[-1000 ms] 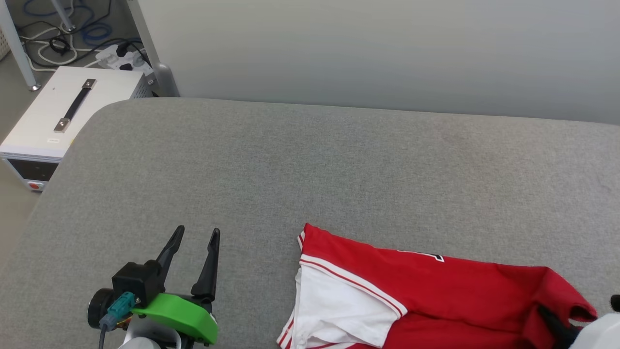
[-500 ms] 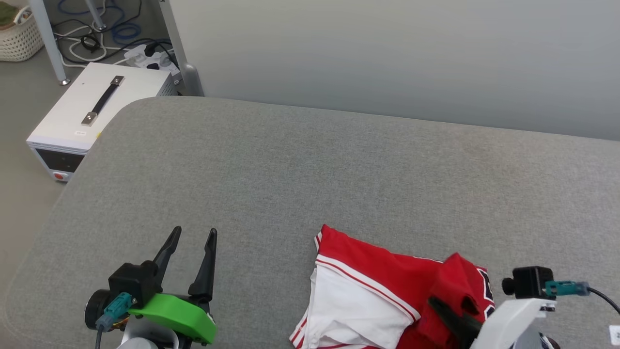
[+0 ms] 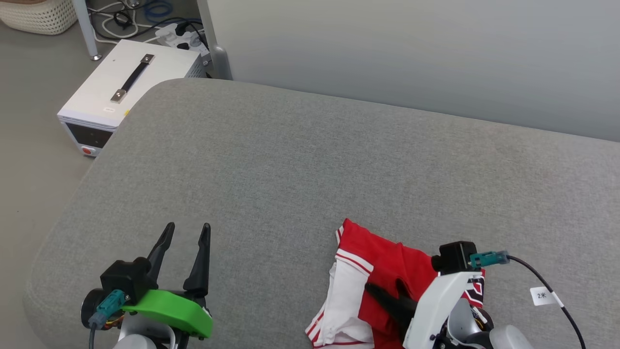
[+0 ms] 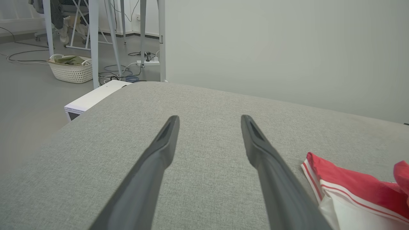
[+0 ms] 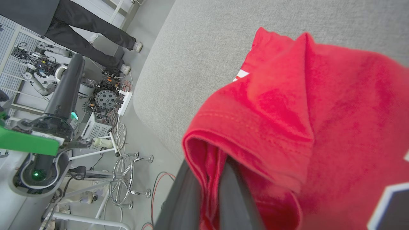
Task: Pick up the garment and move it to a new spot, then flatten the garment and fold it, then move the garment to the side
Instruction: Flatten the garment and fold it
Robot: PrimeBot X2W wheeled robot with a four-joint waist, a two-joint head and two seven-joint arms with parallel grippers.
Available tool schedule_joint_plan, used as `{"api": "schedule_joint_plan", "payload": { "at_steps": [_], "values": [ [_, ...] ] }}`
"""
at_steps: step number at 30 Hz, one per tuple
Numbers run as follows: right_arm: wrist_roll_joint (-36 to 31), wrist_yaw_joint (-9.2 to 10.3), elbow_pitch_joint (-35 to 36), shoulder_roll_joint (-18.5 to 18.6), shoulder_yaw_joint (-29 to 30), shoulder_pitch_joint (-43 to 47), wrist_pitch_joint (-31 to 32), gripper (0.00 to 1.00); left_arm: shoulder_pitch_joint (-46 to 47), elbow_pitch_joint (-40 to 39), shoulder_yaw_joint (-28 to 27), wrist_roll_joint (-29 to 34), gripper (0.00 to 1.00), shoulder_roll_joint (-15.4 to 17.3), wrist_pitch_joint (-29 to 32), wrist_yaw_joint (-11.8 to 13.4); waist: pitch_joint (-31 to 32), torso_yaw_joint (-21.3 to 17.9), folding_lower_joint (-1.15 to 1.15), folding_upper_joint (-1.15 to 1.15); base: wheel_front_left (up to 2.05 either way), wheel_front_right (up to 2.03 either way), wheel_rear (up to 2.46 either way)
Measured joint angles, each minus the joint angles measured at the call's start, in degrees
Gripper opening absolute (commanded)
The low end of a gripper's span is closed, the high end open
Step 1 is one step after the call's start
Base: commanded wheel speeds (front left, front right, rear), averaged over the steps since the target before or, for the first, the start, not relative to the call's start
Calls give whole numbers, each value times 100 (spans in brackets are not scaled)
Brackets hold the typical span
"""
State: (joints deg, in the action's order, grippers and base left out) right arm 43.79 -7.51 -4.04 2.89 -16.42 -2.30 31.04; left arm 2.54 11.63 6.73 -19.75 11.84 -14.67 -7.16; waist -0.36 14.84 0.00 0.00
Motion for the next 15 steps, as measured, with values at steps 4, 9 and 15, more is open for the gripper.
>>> {"api": "schedule_joint_plan", "payload": {
  "at_steps": [4,9,15],
  "values": [
    [-133,0,-569,-2,-108,-280,-164,0,11,1,-10,1,100,-37,0,0,-46,108,0,0,0,0,0],
    [-108,0,-1192,-3,-179,-621,-433,0,38,15,-10,1,100,-92,0,-1,-122,224,0,0,0,0,0],
    [-80,-1,-1651,-5,-439,-906,-605,100,48,20,0,1,100,-118,0,-15,-221,295,0,0,0,0,0]
  ]
}}
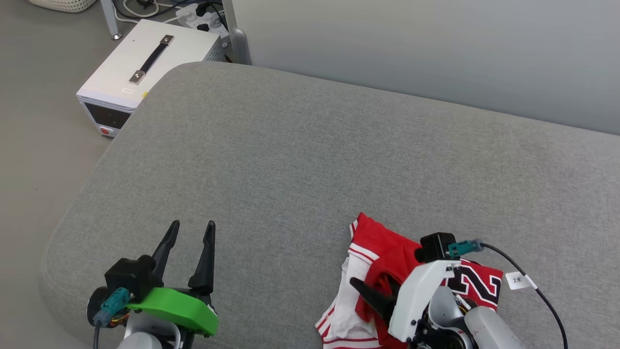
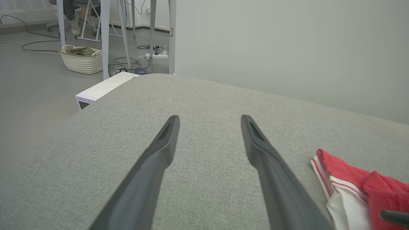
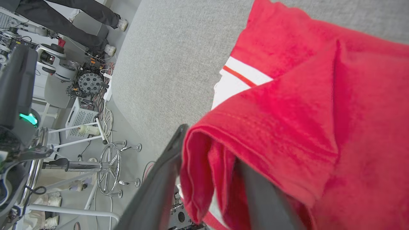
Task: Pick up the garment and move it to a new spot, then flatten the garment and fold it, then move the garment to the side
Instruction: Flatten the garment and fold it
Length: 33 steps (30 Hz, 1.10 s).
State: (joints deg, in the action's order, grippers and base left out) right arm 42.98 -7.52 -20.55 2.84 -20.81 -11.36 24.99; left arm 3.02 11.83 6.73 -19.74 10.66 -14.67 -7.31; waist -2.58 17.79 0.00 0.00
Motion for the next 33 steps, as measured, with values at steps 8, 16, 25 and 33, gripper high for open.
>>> {"api": "schedule_joint_plan", "payload": {
  "at_steps": [8,16,25,33],
  "values": [
    [323,1,101,3,-538,-255,-156,100,7,69,-7,-1,100,-22,0,0,45,-21,0,0,0,0,0],
    [-972,0,154,-3,-593,-461,309,100,5,90,-11,-8,100,-1,0,0,199,-164,0,0,0,0,0],
    [-2466,0,1104,113,-271,-465,821,100,1,65,-8,-27,100,22,0,0,269,-426,0,0,0,0,0],
    [-2802,0,2111,893,472,-478,-57,100,-3,-129,66,-40,100,23,0,0,321,-733,0,0,0,0,0]
  ]
}}
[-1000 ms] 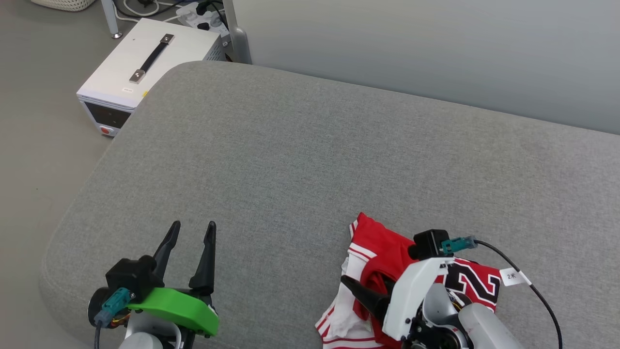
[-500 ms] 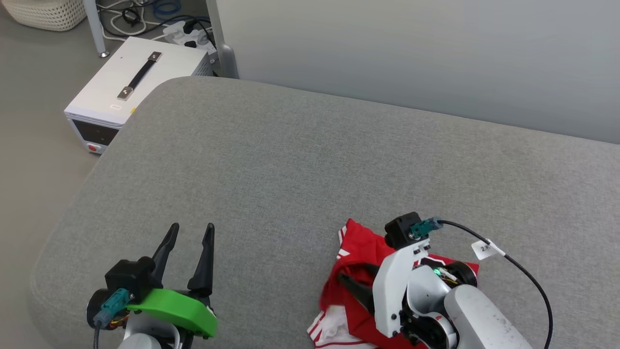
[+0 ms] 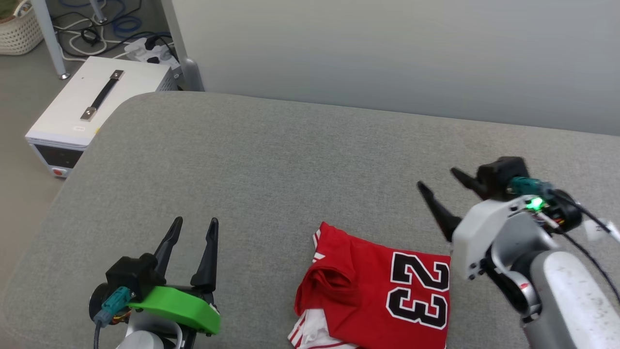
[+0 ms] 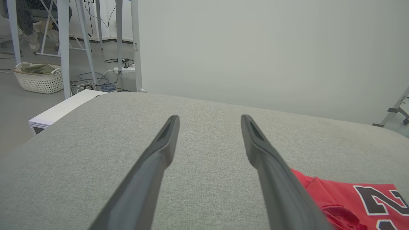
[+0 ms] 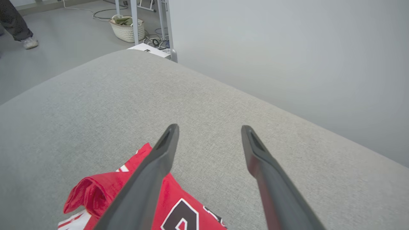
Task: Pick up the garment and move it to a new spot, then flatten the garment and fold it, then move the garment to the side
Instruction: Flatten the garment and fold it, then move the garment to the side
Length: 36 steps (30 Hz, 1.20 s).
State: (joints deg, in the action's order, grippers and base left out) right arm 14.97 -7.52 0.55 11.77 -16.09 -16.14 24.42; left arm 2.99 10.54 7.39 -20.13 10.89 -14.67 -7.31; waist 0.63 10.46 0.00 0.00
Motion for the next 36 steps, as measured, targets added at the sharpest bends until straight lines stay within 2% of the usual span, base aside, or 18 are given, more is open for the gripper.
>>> {"api": "schedule_joint_plan", "payload": {
  "at_steps": [5,7,12,17,25,33,36],
  "values": [
    [-80,0,361,475,605,264,-943,100,-1,-101,88,-3,100,-12,0,0,21,-224,0,0,0,0,0],
    [-120,0,465,527,879,499,-1305,100,-2,-162,98,-3,100,-24,0,0,23,-303,0,0,0,0,0],
    [-103,0,713,455,1479,1222,-2092,100,-29,-296,86,-2,100,-51,0,0,37,-495,0,0,0,0,0],
    [-87,0,886,172,1852,1873,-2595,100,-195,-490,3,40,100,-100,0,0,67,-644,0,0,0,0,0],
    [-159,0,898,-266,1974,2365,-2858,100,-482,-690,-12,158,100,-221,0,0,81,-726,0,0,0,0,0],
    [-157,0,677,-312,1938,2376,-2955,100,-499,-704,18,211,100,-253,0,0,39,-680,0,0,0,0,0],
    [99,0,649,-341,1870,2374,-2829,100,-495,-703,16,211,100,-252,0,0,10,-661,0,0,0,0,0]
  ]
}}
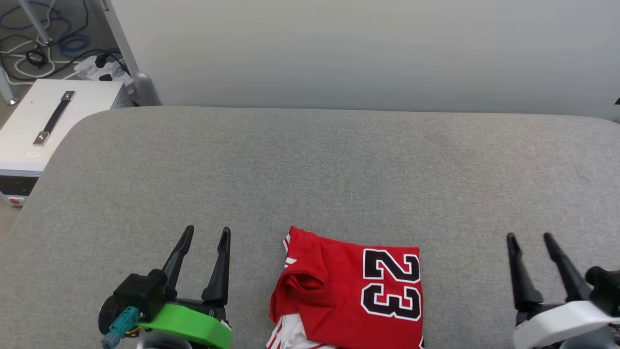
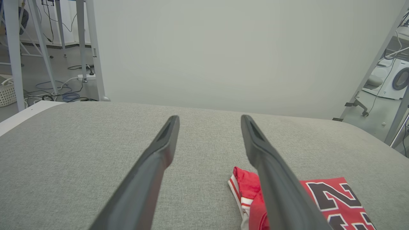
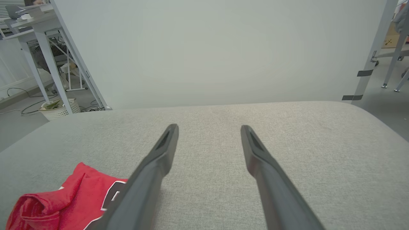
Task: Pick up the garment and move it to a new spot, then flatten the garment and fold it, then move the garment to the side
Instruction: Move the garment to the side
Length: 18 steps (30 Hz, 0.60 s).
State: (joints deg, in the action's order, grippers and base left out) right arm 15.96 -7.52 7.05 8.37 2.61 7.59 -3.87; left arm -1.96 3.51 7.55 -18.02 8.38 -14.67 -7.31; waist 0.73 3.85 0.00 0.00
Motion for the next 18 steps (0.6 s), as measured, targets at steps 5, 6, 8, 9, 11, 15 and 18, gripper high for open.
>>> {"api": "schedule_joint_plan", "payload": {
  "at_steps": [5,6,8,9,11,15,18],
  "values": [
    [419,1,77,176,-366,-6,1251,100,17,-2,12,27,100,0,0,0,-97,44,0,0,0,0,0],
    [512,1,108,270,-500,-6,1684,100,26,-1,19,44,100,-1,0,0,-127,58,0,0,0,0,0],
    [738,0,222,379,-704,-13,2524,100,38,5,31,45,100,-11,0,0,-195,89,0,0,0,0,0],
    [828,1,272,391,-744,-24,2842,100,49,11,43,47,100,-16,0,0,-225,102,0,0,0,0,0],
    [1050,0,371,383,-821,-97,3595,100,107,25,85,70,100,-31,0,0,-306,143,0,0,0,0,0],
    [1177,1,437,252,-806,-292,4729,100,229,75,159,86,100,-48,0,0,-458,258,0,0,0,0,0],
    [1150,0,379,98,-723,-455,5298,100,325,101,190,87,100,-55,0,0,-559,376,0,0,0,0,0]
  ]
}}
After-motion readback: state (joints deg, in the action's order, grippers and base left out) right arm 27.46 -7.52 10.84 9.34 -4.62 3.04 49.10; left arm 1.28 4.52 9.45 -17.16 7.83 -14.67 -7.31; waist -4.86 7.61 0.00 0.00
